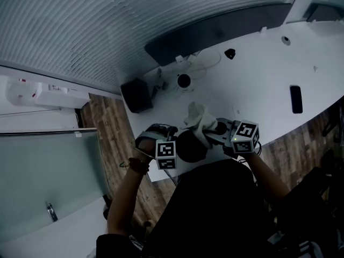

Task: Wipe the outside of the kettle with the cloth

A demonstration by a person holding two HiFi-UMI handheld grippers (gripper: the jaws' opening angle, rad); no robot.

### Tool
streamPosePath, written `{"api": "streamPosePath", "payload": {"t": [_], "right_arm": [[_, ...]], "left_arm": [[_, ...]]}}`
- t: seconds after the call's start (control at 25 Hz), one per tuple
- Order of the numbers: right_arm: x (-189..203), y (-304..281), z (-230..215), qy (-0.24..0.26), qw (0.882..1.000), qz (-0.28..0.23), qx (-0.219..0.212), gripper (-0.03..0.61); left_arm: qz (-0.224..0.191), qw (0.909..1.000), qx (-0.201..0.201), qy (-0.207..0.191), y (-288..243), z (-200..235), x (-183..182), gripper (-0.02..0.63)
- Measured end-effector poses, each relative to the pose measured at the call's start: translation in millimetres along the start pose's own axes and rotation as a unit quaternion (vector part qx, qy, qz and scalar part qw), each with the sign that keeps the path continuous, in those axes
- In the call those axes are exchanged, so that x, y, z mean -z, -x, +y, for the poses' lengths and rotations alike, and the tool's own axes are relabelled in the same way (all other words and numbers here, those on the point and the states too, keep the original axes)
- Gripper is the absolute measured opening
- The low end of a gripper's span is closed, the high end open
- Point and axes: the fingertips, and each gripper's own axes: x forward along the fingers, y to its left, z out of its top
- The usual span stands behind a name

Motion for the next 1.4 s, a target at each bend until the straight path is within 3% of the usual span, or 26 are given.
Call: {"api": "streamPosePath", "payload": {"t": [0.32, 0.4, 0.6, 0.72, 0.8, 0.96, 1.08, 1.16, 1.24, 1.4], "right_arm": [[43.8, -36.0, -47.6, 0.011, 0.993, 0.113, 0.043, 0.063], [64.7, -33.5, -69.0, 0.020, 0.984, 0.165, 0.069, 0.063], [141.9, -11.5, -104.4, -0.026, 0.956, 0.263, 0.128, 0.063], [176.3, -0.6, -109.2, 0.002, 0.935, 0.316, 0.164, 0.063], [173.4, 5.8, -110.4, 0.005, 0.939, 0.289, 0.186, 0.063], [110.0, 26.4, -106.3, -0.001, 0.962, 0.147, 0.230, 0.064], [53.9, 30.6, -64.7, 0.015, 0.979, 0.085, 0.187, 0.063], [31.8, 19.7, -28.2, 0.032, 0.988, 0.079, 0.126, 0.063], [30.0, 2.7, -4.4, 0.044, 0.991, 0.100, 0.083, 0.064], [51.2, -11.0, -14.3, 0.032, 0.984, 0.136, 0.106, 0.063]], "left_arm": [[-0.006, 1.0000, 0.002, 0.000, -2.3, 0.1, 0.3, 0.118], [-0.009, 1.0000, 0.002, 0.002, -3.0, 0.9, -1.5, 0.118], [-0.018, 0.9998, 0.003, 0.005, -2.0, 1.5, -2.4, 0.118], [-0.017, 0.9998, 0.006, 0.009, -1.6, 1.5, 0.7, 0.117], [-0.012, 0.9997, 0.018, 0.010, 1.5, -1.2, -1.6, 0.117], [-0.011, 0.9999, 0.010, 0.008, -2.9, 1.2, -1.9, 0.117], [-0.016, 0.9998, 0.008, 0.013, -3.9, 1.8, -3.1, 0.117], [-0.017, 0.9995, 0.014, 0.021, -4.4, -0.7, -1.6, 0.117], [-0.013, 0.9989, 0.030, 0.035, -0.4, -6.5, 3.4, 0.114], [-0.020, 0.9957, 0.045, 0.078, 4.7, -19.8, 5.5, 0.109]]}}
